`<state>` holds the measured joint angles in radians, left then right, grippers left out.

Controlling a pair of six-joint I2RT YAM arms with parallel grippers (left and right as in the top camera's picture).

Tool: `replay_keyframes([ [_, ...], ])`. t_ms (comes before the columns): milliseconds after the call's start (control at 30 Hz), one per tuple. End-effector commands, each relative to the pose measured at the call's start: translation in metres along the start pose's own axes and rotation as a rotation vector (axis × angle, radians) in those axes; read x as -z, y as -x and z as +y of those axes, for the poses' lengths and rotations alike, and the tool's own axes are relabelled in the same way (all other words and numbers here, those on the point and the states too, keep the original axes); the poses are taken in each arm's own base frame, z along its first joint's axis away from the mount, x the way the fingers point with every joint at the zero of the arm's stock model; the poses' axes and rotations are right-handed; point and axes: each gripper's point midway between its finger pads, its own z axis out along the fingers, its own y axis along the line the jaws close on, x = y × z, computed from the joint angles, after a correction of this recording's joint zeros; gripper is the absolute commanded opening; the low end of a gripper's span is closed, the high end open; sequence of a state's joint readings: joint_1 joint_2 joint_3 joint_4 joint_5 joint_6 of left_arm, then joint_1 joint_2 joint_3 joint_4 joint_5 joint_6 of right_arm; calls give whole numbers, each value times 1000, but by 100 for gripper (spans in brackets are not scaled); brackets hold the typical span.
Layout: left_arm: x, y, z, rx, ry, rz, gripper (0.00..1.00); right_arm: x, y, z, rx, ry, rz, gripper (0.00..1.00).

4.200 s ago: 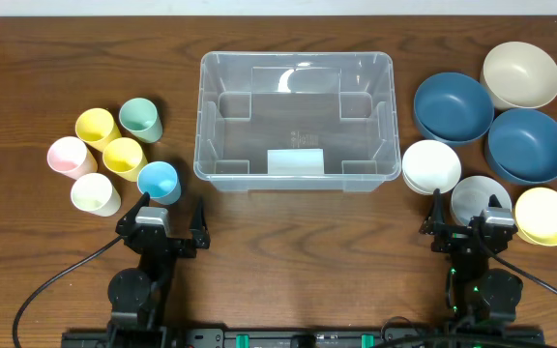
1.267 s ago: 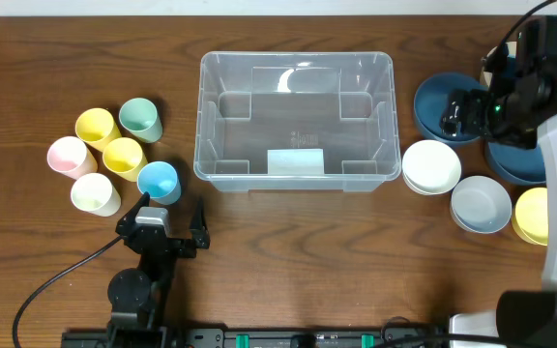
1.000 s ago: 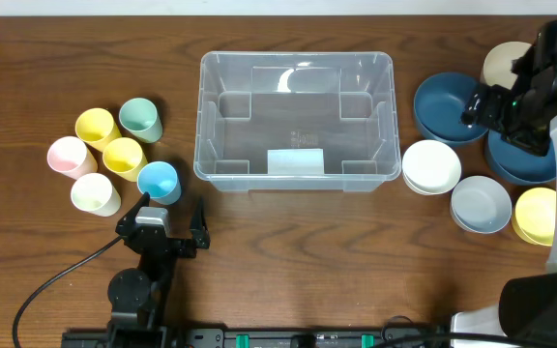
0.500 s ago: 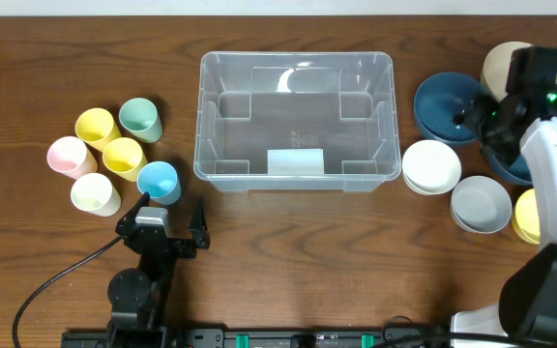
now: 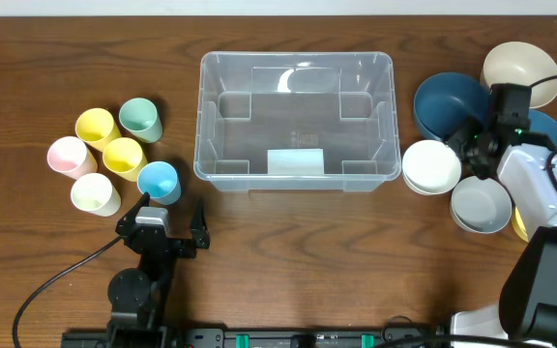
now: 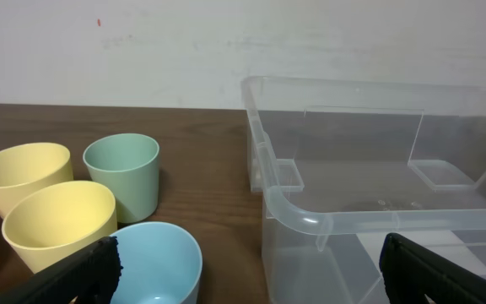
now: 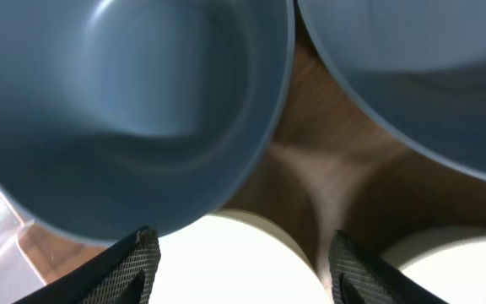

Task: Pack container
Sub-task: 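Lower the right gripper and grasp the rim of a dark blue bowl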

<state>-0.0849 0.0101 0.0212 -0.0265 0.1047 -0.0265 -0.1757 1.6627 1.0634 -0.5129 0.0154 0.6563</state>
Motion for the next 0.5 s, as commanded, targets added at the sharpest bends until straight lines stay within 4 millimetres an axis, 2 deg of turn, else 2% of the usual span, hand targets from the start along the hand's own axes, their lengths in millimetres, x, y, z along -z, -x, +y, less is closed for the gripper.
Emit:
replay_keyframes([
  [0, -1, -15, 0, 8, -5, 44, 98, -10, -5, -7, -23, -9, -7, 64],
  [233, -1, -15, 0, 8, -5, 44, 98, -25, -1, -3, -27, 39, -67, 60],
  [467, -1, -15, 0, 8, -5, 44, 98, -35, -1, -3, -26, 39, -68, 36],
])
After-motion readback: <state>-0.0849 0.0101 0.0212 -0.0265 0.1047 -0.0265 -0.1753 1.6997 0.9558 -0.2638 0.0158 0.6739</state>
